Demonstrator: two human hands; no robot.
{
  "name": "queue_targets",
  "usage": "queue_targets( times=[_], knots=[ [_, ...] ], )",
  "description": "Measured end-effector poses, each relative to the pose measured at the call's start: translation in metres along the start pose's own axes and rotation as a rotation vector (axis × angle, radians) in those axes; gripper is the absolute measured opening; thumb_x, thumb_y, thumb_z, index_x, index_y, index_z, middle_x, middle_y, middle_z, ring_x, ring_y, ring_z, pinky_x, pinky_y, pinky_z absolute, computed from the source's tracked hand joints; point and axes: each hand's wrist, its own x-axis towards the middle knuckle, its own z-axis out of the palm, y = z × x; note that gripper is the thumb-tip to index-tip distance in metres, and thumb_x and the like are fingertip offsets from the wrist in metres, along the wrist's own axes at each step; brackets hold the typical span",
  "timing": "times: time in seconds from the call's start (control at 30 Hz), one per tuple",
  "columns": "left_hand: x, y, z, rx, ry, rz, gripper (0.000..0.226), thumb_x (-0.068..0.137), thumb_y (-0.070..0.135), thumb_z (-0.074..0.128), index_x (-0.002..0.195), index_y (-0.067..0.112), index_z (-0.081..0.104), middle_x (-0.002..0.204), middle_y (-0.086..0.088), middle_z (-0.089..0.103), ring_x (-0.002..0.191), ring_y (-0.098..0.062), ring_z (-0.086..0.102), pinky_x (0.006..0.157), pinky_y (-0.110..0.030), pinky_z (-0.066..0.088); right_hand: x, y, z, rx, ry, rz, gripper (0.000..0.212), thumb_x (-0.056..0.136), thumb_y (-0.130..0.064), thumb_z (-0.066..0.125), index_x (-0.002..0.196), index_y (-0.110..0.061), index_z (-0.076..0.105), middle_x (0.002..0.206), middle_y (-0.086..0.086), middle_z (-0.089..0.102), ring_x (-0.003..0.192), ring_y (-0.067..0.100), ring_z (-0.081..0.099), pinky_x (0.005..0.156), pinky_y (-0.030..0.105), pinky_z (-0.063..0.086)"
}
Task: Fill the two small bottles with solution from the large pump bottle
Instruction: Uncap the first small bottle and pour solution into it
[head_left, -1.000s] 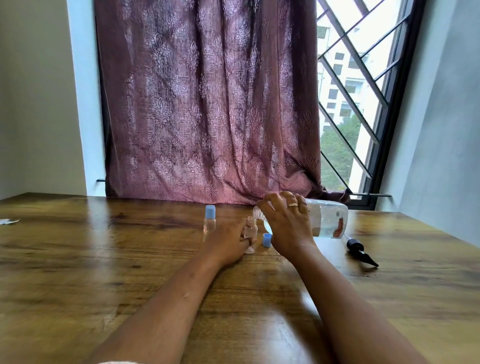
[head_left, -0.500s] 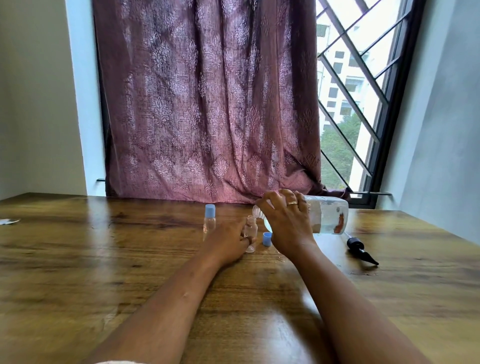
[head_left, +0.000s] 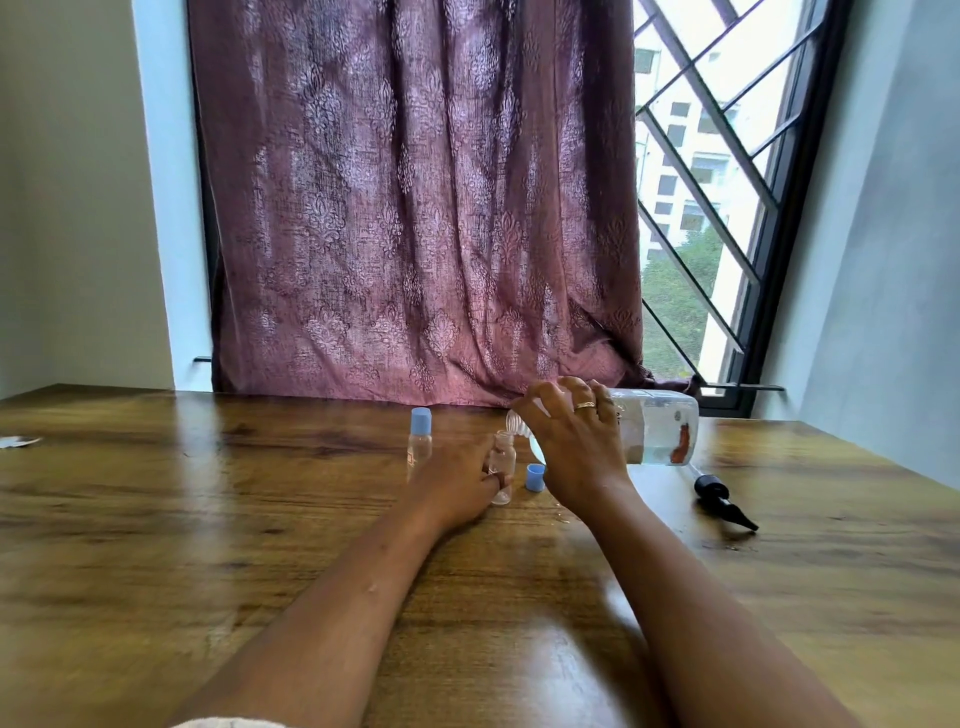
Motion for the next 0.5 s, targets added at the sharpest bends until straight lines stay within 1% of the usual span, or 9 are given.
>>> queue_targets(
  times=[0.1,0.27,0.5],
  knots=[
    [0.0002,0.0002,-0.0002,-0.004,0.003,0.001,0.039,0.088,0.035,0.054,0.126,0.028,0.047,0.117,0.001,0.064,0.105,-0.018,0.058,0.090,-0.040,0.046,0.0005,0.0000,-0.0004,-0.010,-0.001,-0.004,0.077,0.063,0.001,0.060,0.129,-0.032,0.038,0.139,-0.003,0.036,0.133,0.033,0.027,0.113,0.050,0.014],
    [0.0003,-0.0002,0.0001,0.005,0.000,-0.004,0.043,0.088,0.034,0.053,0.130,0.029,0.044,0.120,0.001,0.062,0.108,-0.018,0.057,0.092,-0.040,0.045,0.0007,0.0001,-0.0014,0.008,-0.004,-0.006,0.078,0.062,0.000,0.062,0.129,-0.032,0.038,0.139,-0.003,0.036,0.134,0.033,0.026,0.113,0.050,0.012],
    [0.0003,-0.0014,0.0016,-0.010,-0.003,-0.011,0.043,0.089,0.036,0.053,0.130,0.030,0.044,0.121,0.002,0.062,0.109,-0.018,0.057,0.091,-0.037,0.044,0.0003,0.0003,-0.0019,0.013,-0.001,-0.008,0.078,0.063,0.001,0.061,0.129,-0.033,0.038,0.141,-0.004,0.034,0.135,0.032,0.025,0.113,0.050,0.011]
  ],
)
